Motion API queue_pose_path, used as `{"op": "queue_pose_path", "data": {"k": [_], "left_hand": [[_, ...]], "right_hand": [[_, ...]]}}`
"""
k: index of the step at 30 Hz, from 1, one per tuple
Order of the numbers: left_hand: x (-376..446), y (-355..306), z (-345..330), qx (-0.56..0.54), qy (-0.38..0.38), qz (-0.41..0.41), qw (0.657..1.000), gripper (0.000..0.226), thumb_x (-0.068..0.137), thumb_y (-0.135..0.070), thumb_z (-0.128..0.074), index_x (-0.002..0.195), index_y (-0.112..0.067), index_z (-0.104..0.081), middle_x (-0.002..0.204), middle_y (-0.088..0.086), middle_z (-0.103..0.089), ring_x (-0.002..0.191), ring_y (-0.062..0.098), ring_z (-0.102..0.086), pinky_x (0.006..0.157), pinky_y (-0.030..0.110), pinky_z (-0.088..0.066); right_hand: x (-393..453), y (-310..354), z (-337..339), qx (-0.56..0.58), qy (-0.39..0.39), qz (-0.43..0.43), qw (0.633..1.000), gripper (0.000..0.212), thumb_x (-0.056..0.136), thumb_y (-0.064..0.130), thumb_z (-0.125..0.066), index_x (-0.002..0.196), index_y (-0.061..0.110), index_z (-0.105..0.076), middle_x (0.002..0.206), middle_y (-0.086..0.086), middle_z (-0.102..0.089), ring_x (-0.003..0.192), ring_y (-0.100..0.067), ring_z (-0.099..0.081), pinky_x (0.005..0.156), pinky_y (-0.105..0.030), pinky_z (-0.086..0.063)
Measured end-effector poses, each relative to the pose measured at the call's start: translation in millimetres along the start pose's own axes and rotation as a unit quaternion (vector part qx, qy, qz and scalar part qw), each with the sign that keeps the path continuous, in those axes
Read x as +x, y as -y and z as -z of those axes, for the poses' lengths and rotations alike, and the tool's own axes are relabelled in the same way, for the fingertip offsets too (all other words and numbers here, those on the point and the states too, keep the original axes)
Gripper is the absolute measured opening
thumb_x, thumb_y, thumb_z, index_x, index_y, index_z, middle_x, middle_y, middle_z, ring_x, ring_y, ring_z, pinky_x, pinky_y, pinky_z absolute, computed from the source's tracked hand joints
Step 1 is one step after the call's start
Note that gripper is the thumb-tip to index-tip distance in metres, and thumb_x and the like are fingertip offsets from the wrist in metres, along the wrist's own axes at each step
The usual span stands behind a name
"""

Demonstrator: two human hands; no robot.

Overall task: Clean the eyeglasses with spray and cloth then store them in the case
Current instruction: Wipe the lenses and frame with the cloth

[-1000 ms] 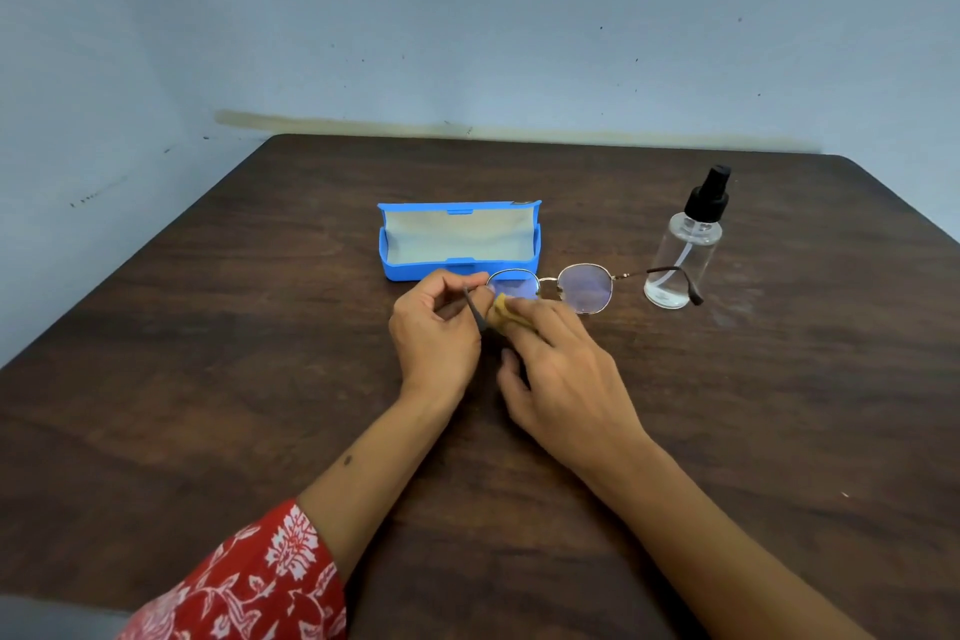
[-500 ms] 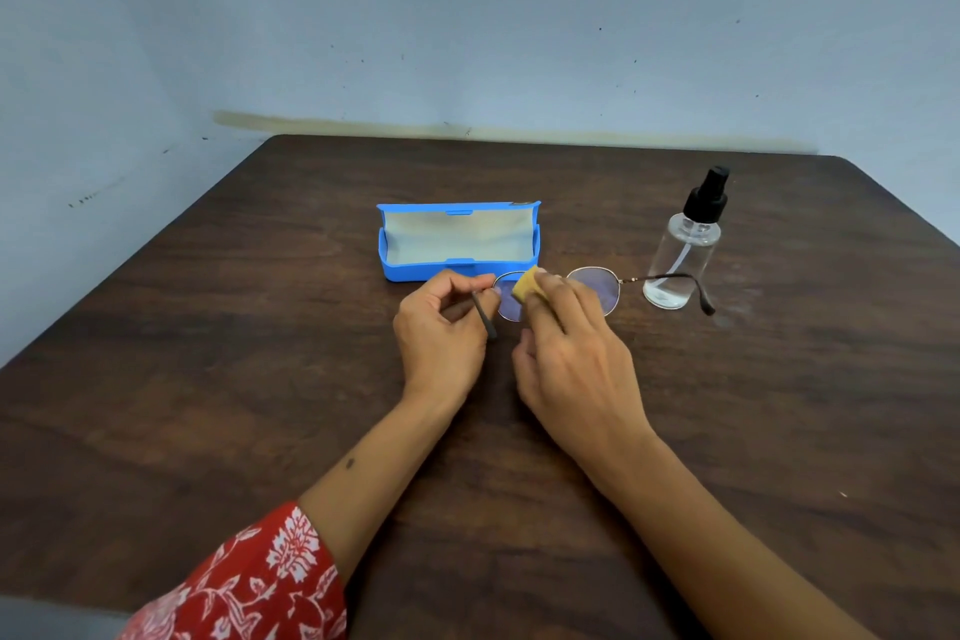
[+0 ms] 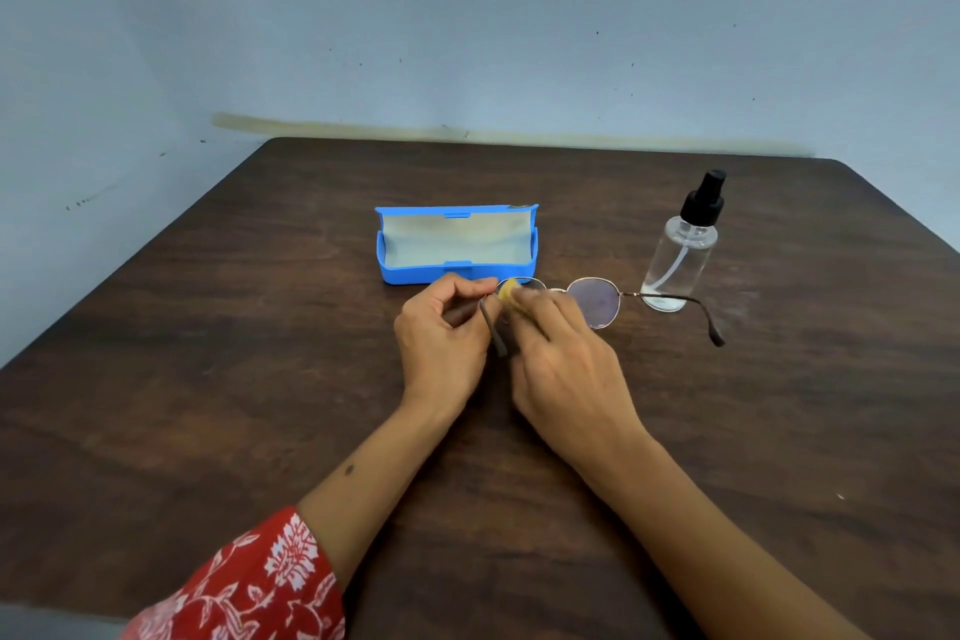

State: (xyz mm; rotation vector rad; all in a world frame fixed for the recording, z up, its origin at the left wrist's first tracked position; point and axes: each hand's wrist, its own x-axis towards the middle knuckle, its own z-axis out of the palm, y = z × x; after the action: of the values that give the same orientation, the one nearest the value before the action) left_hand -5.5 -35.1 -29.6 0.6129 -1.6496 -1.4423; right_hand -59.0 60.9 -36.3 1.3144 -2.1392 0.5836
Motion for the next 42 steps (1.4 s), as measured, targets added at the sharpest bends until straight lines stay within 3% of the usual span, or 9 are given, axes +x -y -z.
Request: {"op": "queue_pose_path", "data": {"k": [7, 15, 18, 22, 25, 28, 34, 38, 42], "left_hand": [[1, 1, 1, 0.008, -0.002, 0.003, 1.0, 0.012, 0.077, 0.001, -0.07, 0.077, -0.012, -0.068, 0.084, 0.005, -0.073, 0.079, 0.015, -0.071, 0.078, 0.029, -0.057], [3, 1, 2, 0.03, -0.031, 0.004, 0.999, 0.005, 0.077, 0.0, -0.07, 0.082, 0.0, -0.071, 0.084, 0.009, -0.073, 0.071, 0.005, -0.068, 0.066, 0.015, -0.053], [7, 7, 3, 0.039, -0.064, 0.017, 0.997, 0.004, 0.075, 0.001, -0.069, 0.076, -0.003, -0.07, 0.08, 0.01, -0.073, 0.066, 0.007, -0.066, 0.068, 0.022, -0.055], [15, 16, 8, -0.008, -0.098, 0.06, 0.993, 0.005, 0.073, -0.002, -0.07, 0.069, -0.004, -0.067, 0.072, 0.006, -0.071, 0.07, 0.02, -0.067, 0.076, 0.04, -0.057], [15, 13, 8, -0.022, -0.108, 0.067, 0.992, 0.009, 0.076, 0.001, -0.068, 0.068, -0.003, -0.067, 0.064, -0.002, -0.07, 0.065, 0.014, -0.065, 0.072, 0.034, -0.056], [14, 12, 9, -0.026, -0.104, 0.065, 0.992, 0.012, 0.077, 0.0, -0.069, 0.067, -0.006, -0.067, 0.064, -0.003, -0.07, 0.067, 0.015, -0.066, 0.072, 0.035, -0.056], [13, 14, 10, -0.013, -0.077, 0.063, 0.995, 0.016, 0.076, -0.003, -0.07, 0.064, -0.014, -0.067, 0.065, -0.002, -0.071, 0.072, 0.02, -0.069, 0.081, 0.048, -0.057], [13, 16, 11, -0.004, -0.073, 0.053, 0.996, 0.005, 0.071, -0.013, -0.071, 0.068, -0.016, -0.07, 0.073, 0.001, -0.073, 0.078, 0.022, -0.069, 0.081, 0.051, -0.056], [14, 15, 10, -0.012, -0.074, 0.055, 0.996, 0.008, 0.067, -0.021, -0.07, 0.069, -0.013, -0.069, 0.074, 0.003, -0.072, 0.075, 0.021, -0.068, 0.081, 0.051, -0.056]], "right_hand": [[6, -8, -1, -0.011, -0.013, -0.039, 0.999, 0.042, 0.074, 0.004, -0.041, 0.107, -0.008, -0.064, 0.11, -0.02, -0.063, 0.103, -0.028, -0.053, 0.084, -0.032, -0.051], [-3, 4, -1, 0.042, 0.02, -0.014, 0.999, 0.046, 0.071, 0.011, -0.037, 0.101, 0.005, -0.071, 0.095, -0.005, -0.067, 0.085, -0.025, -0.063, 0.066, -0.027, -0.052], [-8, 1, 1, 0.087, 0.036, -0.001, 0.996, 0.044, 0.07, 0.013, -0.038, 0.097, 0.008, -0.072, 0.095, -0.003, -0.068, 0.083, -0.026, -0.063, 0.064, -0.032, -0.055], [-7, -8, 8, 0.153, -0.057, -0.048, 0.985, 0.029, 0.073, 0.007, -0.051, 0.092, 0.004, -0.072, 0.099, -0.006, -0.069, 0.088, -0.023, -0.062, 0.078, -0.027, -0.049], [-4, -24, 13, 0.159, -0.142, -0.117, 0.97, 0.026, 0.072, 0.0, -0.061, 0.095, 0.002, -0.073, 0.102, -0.009, -0.069, 0.09, -0.024, -0.063, 0.082, -0.025, -0.048], [-5, -34, 14, 0.126, -0.164, -0.134, 0.969, 0.029, 0.073, -0.004, -0.059, 0.098, 0.0, -0.071, 0.105, -0.011, -0.068, 0.092, -0.024, -0.062, 0.085, -0.021, -0.044], [-7, -33, 4, 0.074, -0.097, -0.111, 0.986, 0.036, 0.07, -0.012, -0.063, 0.103, 0.0, -0.069, 0.107, -0.012, -0.066, 0.091, -0.03, -0.06, 0.074, -0.026, -0.045], [-9, -30, 4, 0.057, -0.045, -0.051, 0.996, 0.039, 0.076, 0.011, -0.041, 0.1, 0.002, -0.07, 0.103, -0.008, -0.066, 0.085, -0.028, -0.061, 0.055, -0.033, -0.055], [-5, -36, 6, 0.029, -0.072, -0.109, 0.991, 0.03, 0.07, -0.001, -0.054, 0.096, 0.001, -0.07, 0.102, -0.009, -0.066, 0.087, -0.027, -0.058, 0.054, -0.03, -0.053]]}}
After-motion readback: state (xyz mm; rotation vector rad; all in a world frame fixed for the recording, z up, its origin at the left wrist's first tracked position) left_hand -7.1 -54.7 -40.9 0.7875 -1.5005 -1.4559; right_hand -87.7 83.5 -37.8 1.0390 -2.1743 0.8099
